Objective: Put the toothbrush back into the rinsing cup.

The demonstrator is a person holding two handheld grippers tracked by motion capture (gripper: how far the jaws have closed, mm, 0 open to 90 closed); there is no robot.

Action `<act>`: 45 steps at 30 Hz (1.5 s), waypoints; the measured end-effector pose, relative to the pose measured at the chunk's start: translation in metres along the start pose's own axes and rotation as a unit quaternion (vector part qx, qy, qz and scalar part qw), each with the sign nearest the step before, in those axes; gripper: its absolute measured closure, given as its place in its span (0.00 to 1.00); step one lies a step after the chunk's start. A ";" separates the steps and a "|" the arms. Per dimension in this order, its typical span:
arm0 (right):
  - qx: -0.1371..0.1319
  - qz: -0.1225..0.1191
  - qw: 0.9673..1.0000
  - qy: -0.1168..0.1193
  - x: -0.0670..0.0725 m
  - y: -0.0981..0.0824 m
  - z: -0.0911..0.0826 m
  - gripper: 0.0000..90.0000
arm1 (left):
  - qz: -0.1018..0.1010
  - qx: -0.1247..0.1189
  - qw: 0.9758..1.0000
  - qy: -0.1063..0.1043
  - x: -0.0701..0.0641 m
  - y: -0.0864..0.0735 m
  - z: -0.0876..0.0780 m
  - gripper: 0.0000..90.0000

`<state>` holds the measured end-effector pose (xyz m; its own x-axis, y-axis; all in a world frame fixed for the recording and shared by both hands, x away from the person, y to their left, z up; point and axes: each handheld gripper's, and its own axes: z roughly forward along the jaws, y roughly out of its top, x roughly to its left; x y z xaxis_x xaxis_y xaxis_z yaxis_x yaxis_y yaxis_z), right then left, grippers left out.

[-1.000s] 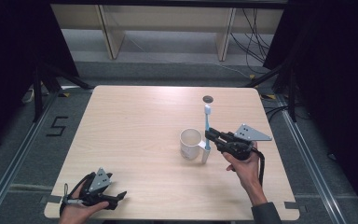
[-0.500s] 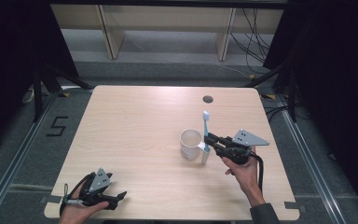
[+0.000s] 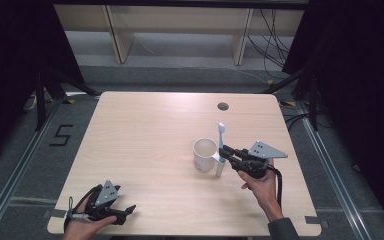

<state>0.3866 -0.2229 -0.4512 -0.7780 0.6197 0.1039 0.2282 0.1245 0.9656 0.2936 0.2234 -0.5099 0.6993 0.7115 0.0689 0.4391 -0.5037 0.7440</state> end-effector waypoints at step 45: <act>0.030 -0.035 0.999 -0.016 0.004 -0.007 -0.010 0.78 | 0.000 0.001 1.000 -0.001 0.000 0.000 0.000 0.17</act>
<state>0.3766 -0.2289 -0.4550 -0.7740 0.6326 0.0278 0.2094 0.2143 0.9540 0.2934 0.2232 -0.5099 0.7000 0.7109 0.0679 0.4399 -0.5041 0.7432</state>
